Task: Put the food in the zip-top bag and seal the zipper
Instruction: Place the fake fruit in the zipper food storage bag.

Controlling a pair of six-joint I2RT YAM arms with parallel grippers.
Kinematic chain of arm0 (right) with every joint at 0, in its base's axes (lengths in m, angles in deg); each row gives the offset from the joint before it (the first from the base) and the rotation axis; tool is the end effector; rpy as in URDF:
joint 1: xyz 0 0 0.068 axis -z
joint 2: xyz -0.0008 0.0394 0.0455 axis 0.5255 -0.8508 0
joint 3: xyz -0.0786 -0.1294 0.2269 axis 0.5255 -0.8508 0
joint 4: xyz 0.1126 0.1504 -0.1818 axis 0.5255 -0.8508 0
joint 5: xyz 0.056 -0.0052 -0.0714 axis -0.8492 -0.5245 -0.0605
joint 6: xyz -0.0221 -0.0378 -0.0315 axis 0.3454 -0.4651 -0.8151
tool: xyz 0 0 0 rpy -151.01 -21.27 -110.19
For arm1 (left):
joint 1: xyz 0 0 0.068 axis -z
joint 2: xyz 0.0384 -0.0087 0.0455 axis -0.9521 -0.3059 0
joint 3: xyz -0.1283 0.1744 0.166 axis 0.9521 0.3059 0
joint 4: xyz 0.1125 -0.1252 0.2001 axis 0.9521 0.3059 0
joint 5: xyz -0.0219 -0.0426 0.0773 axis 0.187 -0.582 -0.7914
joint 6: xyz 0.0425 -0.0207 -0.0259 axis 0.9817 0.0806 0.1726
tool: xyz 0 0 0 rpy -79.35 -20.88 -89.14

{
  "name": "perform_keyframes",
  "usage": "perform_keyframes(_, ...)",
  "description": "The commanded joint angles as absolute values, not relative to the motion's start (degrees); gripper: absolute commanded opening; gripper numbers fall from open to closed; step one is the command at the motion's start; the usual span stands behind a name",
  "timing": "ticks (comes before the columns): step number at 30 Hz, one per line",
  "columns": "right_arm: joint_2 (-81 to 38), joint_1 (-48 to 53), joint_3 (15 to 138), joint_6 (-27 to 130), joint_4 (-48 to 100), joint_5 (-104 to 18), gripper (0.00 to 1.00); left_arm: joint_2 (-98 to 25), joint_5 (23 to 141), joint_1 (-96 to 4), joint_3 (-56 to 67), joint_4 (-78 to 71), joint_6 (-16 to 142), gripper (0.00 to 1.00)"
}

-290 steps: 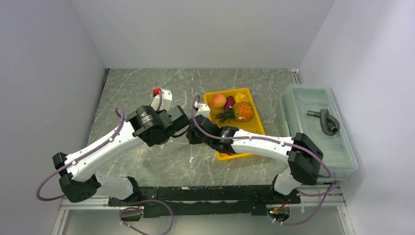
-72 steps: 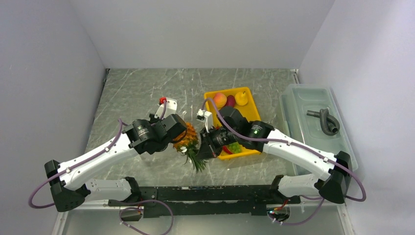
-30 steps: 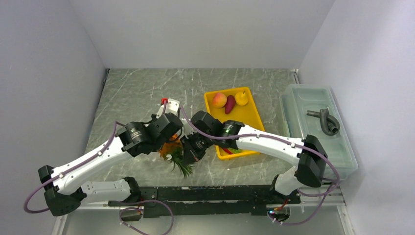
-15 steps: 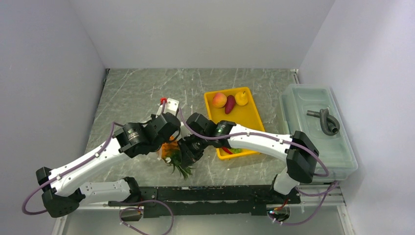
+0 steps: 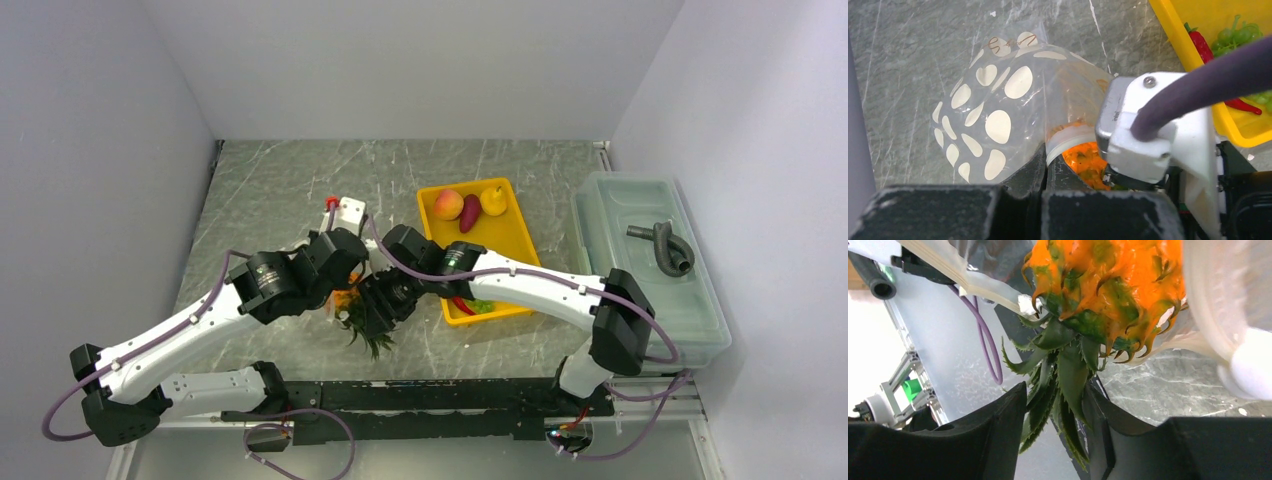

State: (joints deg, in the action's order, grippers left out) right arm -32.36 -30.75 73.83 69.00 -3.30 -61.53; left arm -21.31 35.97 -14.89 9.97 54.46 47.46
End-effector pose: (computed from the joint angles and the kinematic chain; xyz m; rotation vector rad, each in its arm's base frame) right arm 0.1475 0.3171 0.2778 -1.1027 2.4558 1.1551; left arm 0.1224 -0.1503 0.3580 0.2912 2.1815 -0.0123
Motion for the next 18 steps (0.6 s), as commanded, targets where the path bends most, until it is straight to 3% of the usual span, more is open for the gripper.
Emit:
perform_keyframes(1,-26.2,-31.01,75.83,69.63,0.55,-57.62,0.52,-21.55,38.62,-14.18,10.28,54.23,50.16,0.0)
perform_keyframes(4,-23.03,-30.96,74.79,70.31,1.39,-54.57,0.58,-21.68,38.79,-14.17,10.33,54.06,50.24,0.0)
perform_keyframes(18,-13.89,-30.96,70.94,73.21,-0.8,-41.87,0.61,-21.34,38.98,-14.18,10.61,53.53,50.5,0.0)
